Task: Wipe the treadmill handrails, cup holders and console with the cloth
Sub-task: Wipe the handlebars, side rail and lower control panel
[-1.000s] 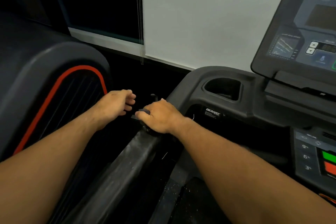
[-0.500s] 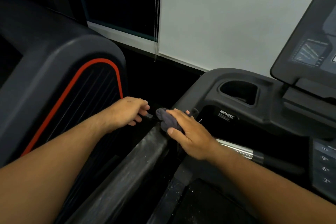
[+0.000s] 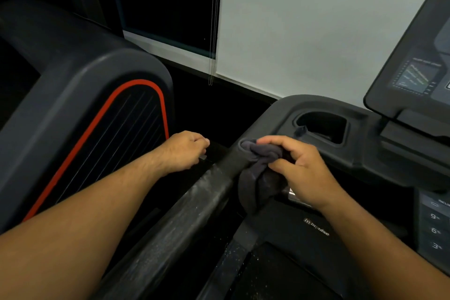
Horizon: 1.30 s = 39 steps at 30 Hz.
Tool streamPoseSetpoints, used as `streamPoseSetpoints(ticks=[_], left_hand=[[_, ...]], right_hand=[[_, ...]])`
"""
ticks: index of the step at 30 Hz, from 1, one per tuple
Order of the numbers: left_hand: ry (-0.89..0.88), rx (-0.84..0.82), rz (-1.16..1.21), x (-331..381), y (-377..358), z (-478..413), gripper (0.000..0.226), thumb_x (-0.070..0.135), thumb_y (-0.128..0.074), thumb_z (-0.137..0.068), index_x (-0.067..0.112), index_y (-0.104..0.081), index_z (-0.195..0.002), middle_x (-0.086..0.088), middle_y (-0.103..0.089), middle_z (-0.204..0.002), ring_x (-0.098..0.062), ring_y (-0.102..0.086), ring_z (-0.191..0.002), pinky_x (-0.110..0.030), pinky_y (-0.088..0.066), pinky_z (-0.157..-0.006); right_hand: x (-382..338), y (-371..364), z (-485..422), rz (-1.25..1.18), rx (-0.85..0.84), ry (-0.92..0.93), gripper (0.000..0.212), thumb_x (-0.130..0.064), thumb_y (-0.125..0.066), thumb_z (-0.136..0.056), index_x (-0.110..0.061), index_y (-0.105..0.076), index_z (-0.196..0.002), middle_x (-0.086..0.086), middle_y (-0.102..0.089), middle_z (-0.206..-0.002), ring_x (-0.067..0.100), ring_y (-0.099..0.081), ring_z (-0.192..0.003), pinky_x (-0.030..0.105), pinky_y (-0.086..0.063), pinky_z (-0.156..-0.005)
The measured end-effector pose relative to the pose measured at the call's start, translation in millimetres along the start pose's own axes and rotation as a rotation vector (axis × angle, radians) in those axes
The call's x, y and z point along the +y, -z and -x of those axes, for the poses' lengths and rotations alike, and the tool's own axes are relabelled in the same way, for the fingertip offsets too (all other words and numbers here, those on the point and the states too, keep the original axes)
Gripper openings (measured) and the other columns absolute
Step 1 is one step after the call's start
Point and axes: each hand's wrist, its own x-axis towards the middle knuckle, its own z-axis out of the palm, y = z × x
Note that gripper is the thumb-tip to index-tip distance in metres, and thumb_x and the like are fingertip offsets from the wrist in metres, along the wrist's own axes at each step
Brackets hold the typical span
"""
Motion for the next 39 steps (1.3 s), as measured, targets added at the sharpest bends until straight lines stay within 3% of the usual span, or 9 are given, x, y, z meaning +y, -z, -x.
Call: streamPoseSetpoints(ticks=[7, 11, 15, 17, 20, 23, 26, 29, 39], left_hand=[[-0.007, 0.127, 0.011, -4.0, 2.7, -2.3, 0.037, 0.036, -0.043, -0.099, 0.011, -0.07, -0.102, 0.0, -0.071, -0.097, -0.023, -0.067, -0.088, -0.048, -0.054, -0.086], [0.029, 0.125, 0.077, -17.8, 7.2, -4.7, 0.031, 0.037, -0.042, -0.1, 0.021, -0.067, -0.11, 0.007, -0.067, -0.104, -0.014, -0.065, -0.09, -0.037, -0.054, -0.085], [0.086, 0.151, 0.186, -30.2, 15.1, -6.9, 0.03, 0.038, -0.042, -0.099, 0.024, -0.064, -0.114, 0.004, -0.068, -0.106, -0.017, -0.065, -0.093, -0.034, -0.054, -0.078], [0.079, 0.165, 0.2, -32.8, 16.9, -7.6, 0.029, 0.036, -0.04, -0.1, 0.024, -0.065, -0.107, 0.003, -0.068, -0.104, -0.018, -0.065, -0.092, -0.036, -0.055, -0.08], [0.071, 0.225, 0.241, -36.7, 19.4, -7.1, 0.027, 0.033, -0.041, -0.099, 0.023, -0.066, -0.1, 0.001, -0.07, -0.099, -0.02, -0.066, -0.09, -0.037, -0.054, -0.079], [0.098, 0.236, 0.268, -41.9, 20.4, -5.2, 0.028, 0.032, -0.042, -0.098, 0.021, -0.068, -0.098, -0.002, -0.071, -0.099, -0.022, -0.067, -0.089, -0.039, -0.054, -0.078], [0.136, 0.21, 0.254, -42.0, 17.4, -3.7, 0.027, 0.03, -0.043, -0.096, 0.019, -0.068, -0.098, -0.003, -0.071, -0.099, -0.023, -0.066, -0.089, -0.041, -0.053, -0.082], [0.151, 0.177, 0.223, -35.8, 12.5, -5.1, 0.028, 0.031, -0.043, -0.096, 0.019, -0.068, -0.101, 0.0, -0.07, -0.101, -0.022, -0.066, -0.092, -0.04, -0.053, -0.084], [0.145, 0.151, 0.184, -43.3, 11.9, -0.3, 0.039, 0.041, -0.035, -0.101, 0.018, -0.066, -0.106, -0.001, -0.069, -0.103, -0.019, -0.066, -0.093, -0.038, -0.054, -0.085]], right_hand=[[60.9, -74.4, 8.9, 0.642, -0.134, 0.159, 0.052, -0.041, -0.038, -0.093, -0.02, -0.048, -0.139, -0.005, -0.045, -0.145, 0.017, -0.024, -0.142, 0.042, -0.005, -0.118], [50.8, -79.4, -21.5, 0.706, -0.049, 0.244, 0.044, -0.035, -0.028, -0.098, -0.023, -0.067, -0.114, -0.009, -0.064, -0.119, 0.015, -0.051, -0.117, 0.049, -0.024, -0.111], [25.3, -79.9, -61.9, 0.967, -0.505, 0.213, 0.046, -0.034, -0.024, -0.099, -0.022, -0.068, -0.096, -0.003, -0.067, -0.106, 0.018, -0.057, -0.103, 0.044, -0.032, -0.105], [12.2, -92.9, -80.6, 1.064, -0.631, 0.108, 0.043, -0.036, -0.029, -0.098, -0.016, -0.066, -0.092, 0.007, -0.067, -0.103, 0.026, -0.06, -0.094, 0.04, -0.042, -0.085], [1.0, -114.8, -93.0, 1.045, -0.688, -0.014, 0.037, -0.039, -0.034, -0.095, -0.017, -0.064, -0.095, 0.009, -0.065, -0.106, 0.028, -0.06, -0.093, 0.036, -0.041, -0.071], [0.5, -119.6, -76.3, 0.985, -0.72, 0.163, 0.04, -0.035, -0.029, -0.097, -0.018, -0.065, -0.095, 0.005, -0.066, -0.107, 0.026, -0.059, -0.101, 0.044, -0.041, -0.09], [10.4, -95.3, -59.7, 0.954, -0.582, 0.276, 0.042, -0.044, -0.029, -0.097, -0.033, -0.05, -0.132, -0.009, -0.047, -0.141, 0.024, -0.031, -0.137, 0.064, -0.004, -0.11], [28.0, -63.7, -43.0, 0.96, -0.489, 0.254, 0.055, -0.057, -0.02, -0.095, -0.037, -0.035, -0.144, -0.01, -0.03, -0.154, 0.024, -0.016, -0.145, 0.066, 0.003, -0.111], [25.8, -82.6, -55.5, 0.873, -0.539, 0.078, 0.039, -0.039, -0.025, -0.101, -0.028, -0.061, -0.111, -0.006, -0.058, -0.115, 0.017, -0.047, -0.116, 0.052, -0.007, -0.117]])
